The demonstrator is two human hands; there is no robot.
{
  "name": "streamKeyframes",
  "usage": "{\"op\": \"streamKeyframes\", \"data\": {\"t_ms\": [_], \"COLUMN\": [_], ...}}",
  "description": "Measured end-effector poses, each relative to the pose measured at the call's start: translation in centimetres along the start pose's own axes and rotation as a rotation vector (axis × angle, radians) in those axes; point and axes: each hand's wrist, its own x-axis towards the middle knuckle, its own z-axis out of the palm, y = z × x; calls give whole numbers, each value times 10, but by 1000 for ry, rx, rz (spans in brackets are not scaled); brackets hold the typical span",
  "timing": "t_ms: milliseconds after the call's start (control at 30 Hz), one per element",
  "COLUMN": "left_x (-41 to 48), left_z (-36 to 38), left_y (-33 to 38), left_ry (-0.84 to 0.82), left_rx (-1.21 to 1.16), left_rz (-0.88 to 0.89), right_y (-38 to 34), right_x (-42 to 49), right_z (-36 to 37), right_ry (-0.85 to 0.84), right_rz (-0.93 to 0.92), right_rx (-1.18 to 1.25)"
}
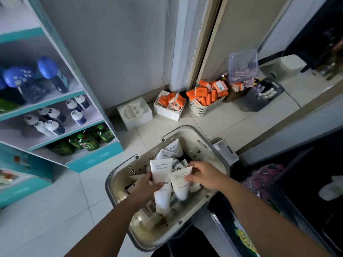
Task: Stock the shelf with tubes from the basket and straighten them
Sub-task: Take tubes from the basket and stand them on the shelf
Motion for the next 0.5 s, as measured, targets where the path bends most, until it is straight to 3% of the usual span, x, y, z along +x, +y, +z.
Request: {"op": "streamKeyframes", "data": {"t_ms": [333, 500], "left_x": [-35, -68], "left_z": [12, 56], "left_y": [134, 197], "left_ry": [-196, -393], "left_rx": [-28, 28], "left_rz": [349, 479], "right_y": [-26, -48], "right_x": [-53, -122], "right_z": [-58, -96], "right_ry": [472, 739], "right_rz": [-112, -226], "right_rx": [574, 681]}}
